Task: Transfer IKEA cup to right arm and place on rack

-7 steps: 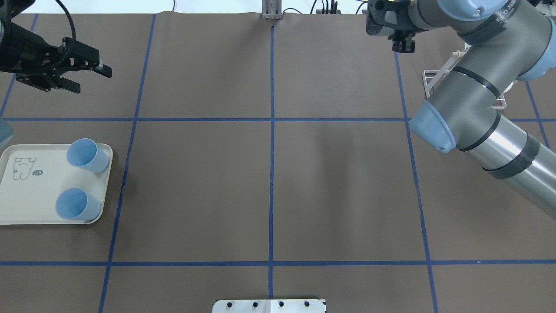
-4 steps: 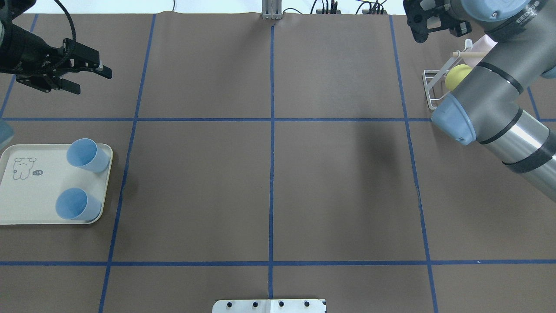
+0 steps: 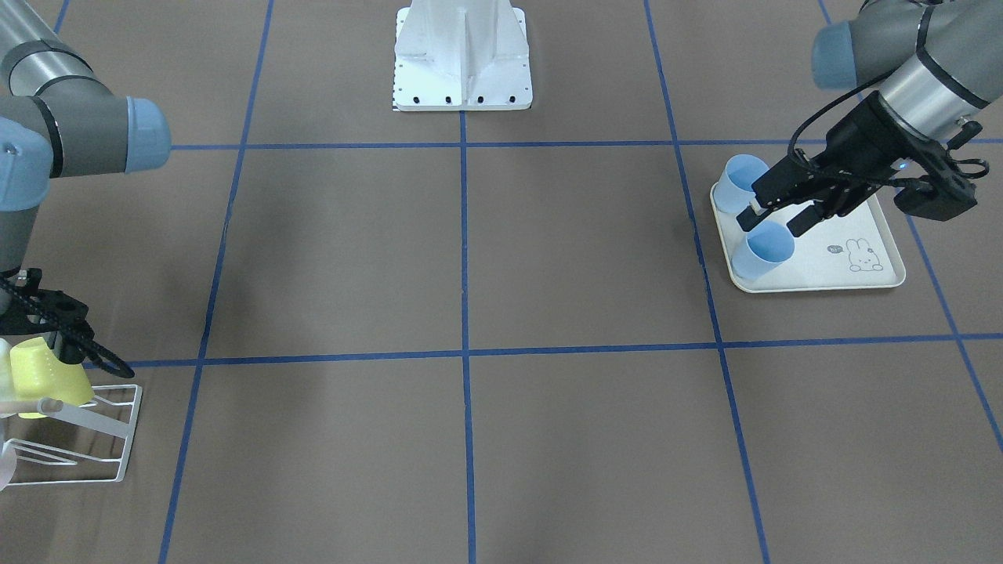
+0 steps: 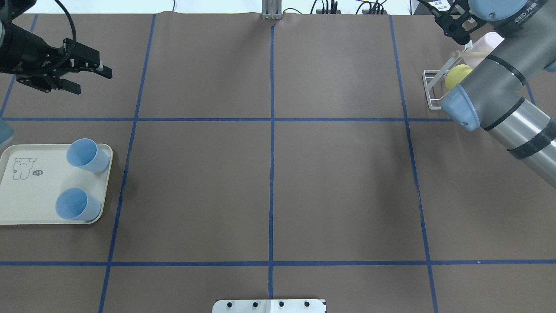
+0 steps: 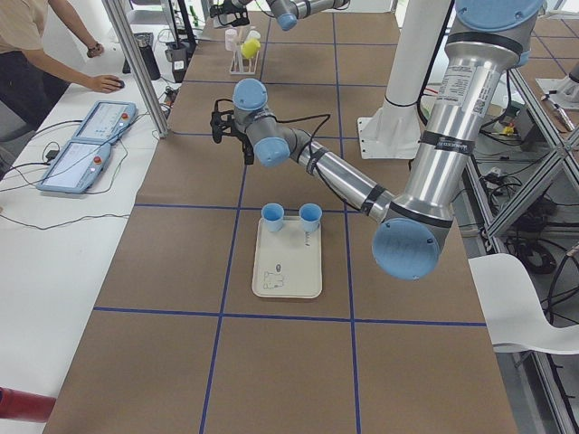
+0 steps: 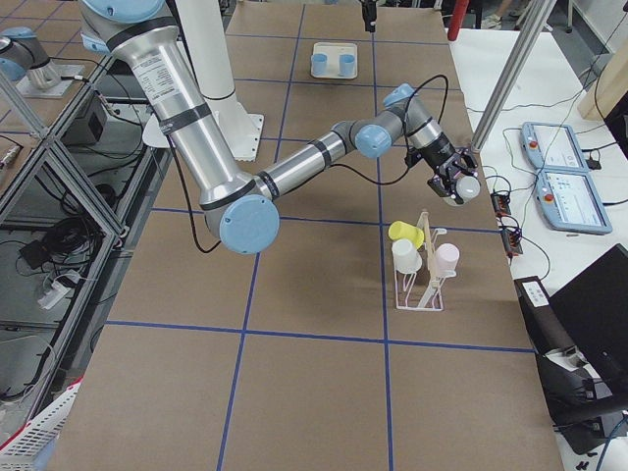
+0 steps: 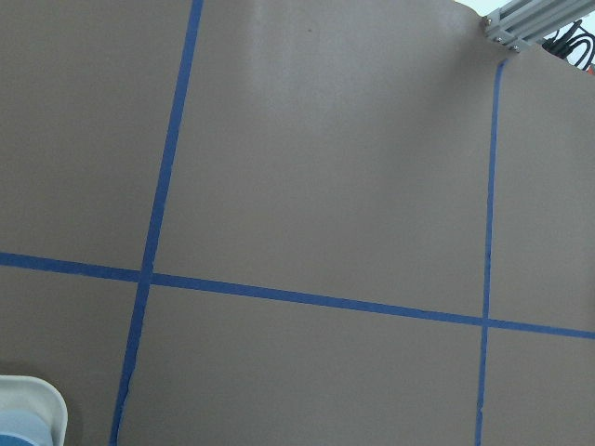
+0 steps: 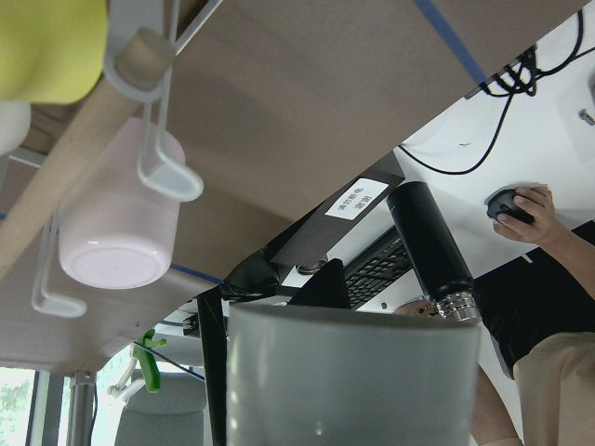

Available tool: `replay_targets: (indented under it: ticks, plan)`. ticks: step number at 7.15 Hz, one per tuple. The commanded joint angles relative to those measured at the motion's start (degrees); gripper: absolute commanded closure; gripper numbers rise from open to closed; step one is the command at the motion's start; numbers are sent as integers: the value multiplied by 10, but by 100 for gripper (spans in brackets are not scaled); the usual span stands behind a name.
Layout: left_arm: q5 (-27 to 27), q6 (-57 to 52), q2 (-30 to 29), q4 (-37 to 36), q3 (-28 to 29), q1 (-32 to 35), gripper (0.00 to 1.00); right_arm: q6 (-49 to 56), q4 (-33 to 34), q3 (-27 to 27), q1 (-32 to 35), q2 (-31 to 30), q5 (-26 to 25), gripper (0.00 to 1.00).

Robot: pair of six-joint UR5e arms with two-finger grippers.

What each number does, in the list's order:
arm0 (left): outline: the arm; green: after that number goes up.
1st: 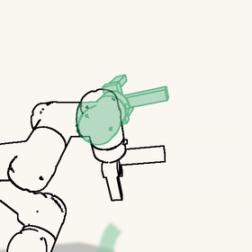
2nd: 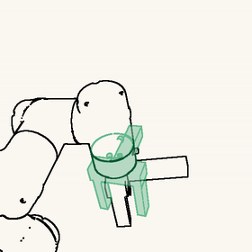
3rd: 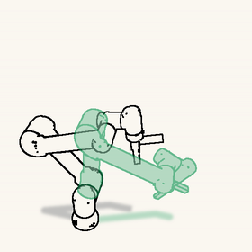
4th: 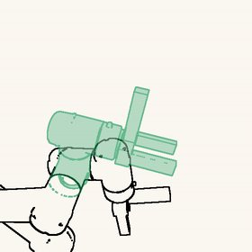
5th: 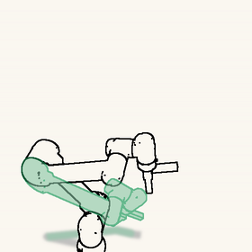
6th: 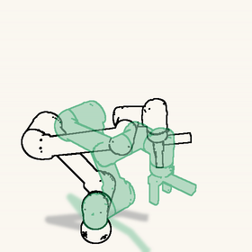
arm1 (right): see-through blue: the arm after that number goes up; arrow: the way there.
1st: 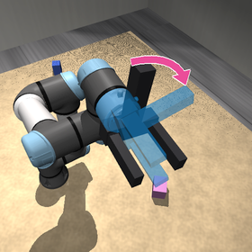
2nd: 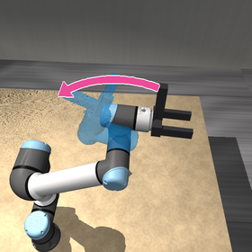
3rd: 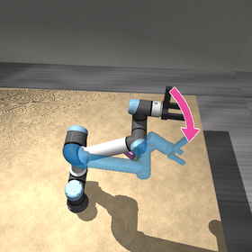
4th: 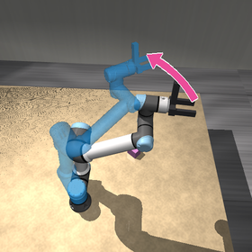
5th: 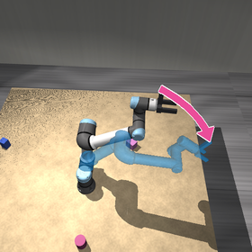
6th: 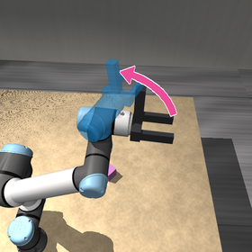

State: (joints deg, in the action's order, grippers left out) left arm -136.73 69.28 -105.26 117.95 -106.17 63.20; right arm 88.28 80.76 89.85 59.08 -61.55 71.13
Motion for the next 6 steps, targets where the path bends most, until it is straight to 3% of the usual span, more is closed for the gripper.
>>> replay_targets:
  ticks: [1,3,6]
  plan:
    - [1,1,0,0,0,0,0,16,-17,-30,-8,-12,-32,62]
    - [1,1,0,0,0,0,0,0,-52,-53,-21,-19,-42,62]
    - [1,2,0,0,0,-1,0,-11,-53,-57,-46,-36,-75,54]
